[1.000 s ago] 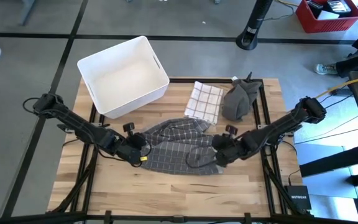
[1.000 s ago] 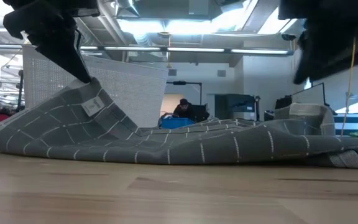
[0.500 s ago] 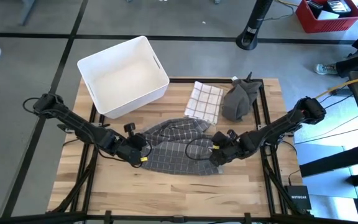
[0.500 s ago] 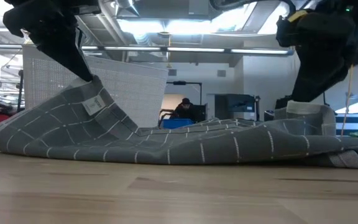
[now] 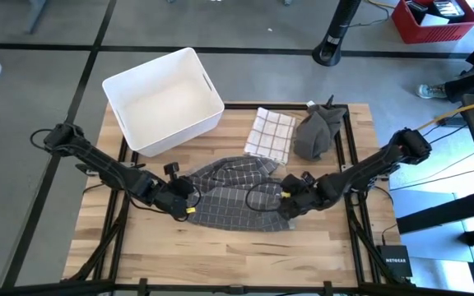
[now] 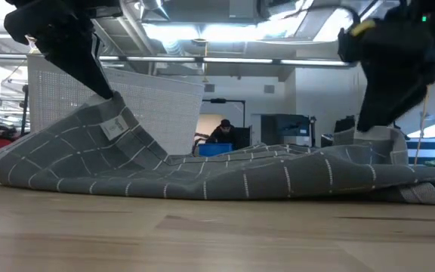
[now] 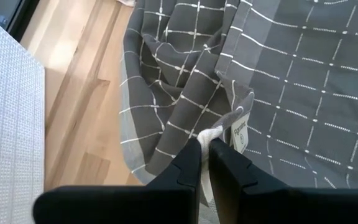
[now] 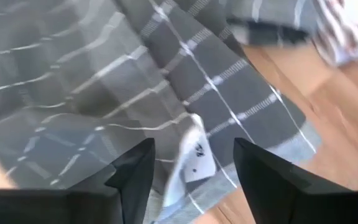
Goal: Fold towel
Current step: Fold the gray checkered towel
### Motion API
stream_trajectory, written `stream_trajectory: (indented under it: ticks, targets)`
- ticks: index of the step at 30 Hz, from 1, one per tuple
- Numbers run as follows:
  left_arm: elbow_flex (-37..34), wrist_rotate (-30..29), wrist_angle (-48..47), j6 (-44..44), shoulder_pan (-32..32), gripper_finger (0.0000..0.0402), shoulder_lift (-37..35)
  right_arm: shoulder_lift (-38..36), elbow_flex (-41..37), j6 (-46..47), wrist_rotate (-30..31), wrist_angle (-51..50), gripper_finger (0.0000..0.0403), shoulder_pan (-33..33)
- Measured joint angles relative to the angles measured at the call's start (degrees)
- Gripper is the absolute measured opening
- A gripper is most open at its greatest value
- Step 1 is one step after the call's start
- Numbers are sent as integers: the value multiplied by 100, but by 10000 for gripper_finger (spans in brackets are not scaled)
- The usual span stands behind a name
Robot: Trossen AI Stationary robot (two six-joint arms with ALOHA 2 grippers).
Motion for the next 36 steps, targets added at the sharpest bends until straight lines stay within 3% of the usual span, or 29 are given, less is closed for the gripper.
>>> stream_trajectory:
  ticks: [7, 15, 22, 25, 32, 36]
  targets:
    - [0, 0, 0, -59, 0, 15, 0, 305, -70, 216, 113, 369, 157, 0]
    - [0, 0, 0, -57, 0, 15, -2, 501, -70, -285, 158, 396, 13, 0]
    - [357, -197, -57, 221, -2, 15, -3, 42, 456, -1082, 948, -75, 6, 205]
    - [824, -546, -63, 618, -40, 15, -4, -344, 898, -1500, 1553, -588, 9, 387]
    - [2403, -1952, -45, 2556, -117, 15, -7, -1124, 2162, -3246, 3166, -1277, 6, 568]
    - [3355, -3152, -10, 3781, -104, 15, -7, -1422, 2861, -4664, 3928, -1254, 4, 524]
